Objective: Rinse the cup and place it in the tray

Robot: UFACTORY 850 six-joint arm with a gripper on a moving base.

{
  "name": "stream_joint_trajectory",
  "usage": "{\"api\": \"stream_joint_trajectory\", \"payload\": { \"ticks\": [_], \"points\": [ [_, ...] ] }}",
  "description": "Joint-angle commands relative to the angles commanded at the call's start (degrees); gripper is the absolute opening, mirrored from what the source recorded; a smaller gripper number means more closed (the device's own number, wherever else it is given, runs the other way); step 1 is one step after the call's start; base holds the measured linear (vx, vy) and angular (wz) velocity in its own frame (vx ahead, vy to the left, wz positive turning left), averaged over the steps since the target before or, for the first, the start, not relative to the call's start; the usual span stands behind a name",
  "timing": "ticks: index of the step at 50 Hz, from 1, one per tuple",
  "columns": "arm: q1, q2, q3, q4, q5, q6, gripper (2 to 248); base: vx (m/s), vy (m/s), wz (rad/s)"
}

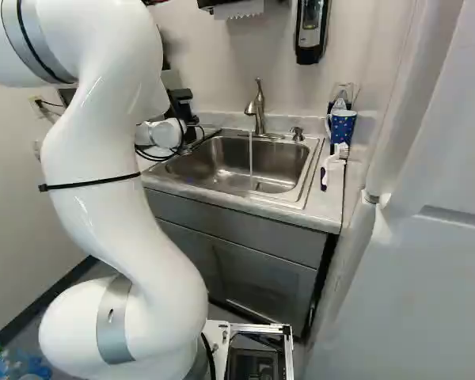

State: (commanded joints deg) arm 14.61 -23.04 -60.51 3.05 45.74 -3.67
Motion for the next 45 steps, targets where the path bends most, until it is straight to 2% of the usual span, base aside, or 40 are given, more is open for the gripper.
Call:
{"api": "stream_joint_trajectory", "payload": {
  "ticks": [45],
  "points": [
    [0.0,0.0,0.0,0.0,-0.7,0.0,126,0.000,0.000,0.000]
  ]
}}
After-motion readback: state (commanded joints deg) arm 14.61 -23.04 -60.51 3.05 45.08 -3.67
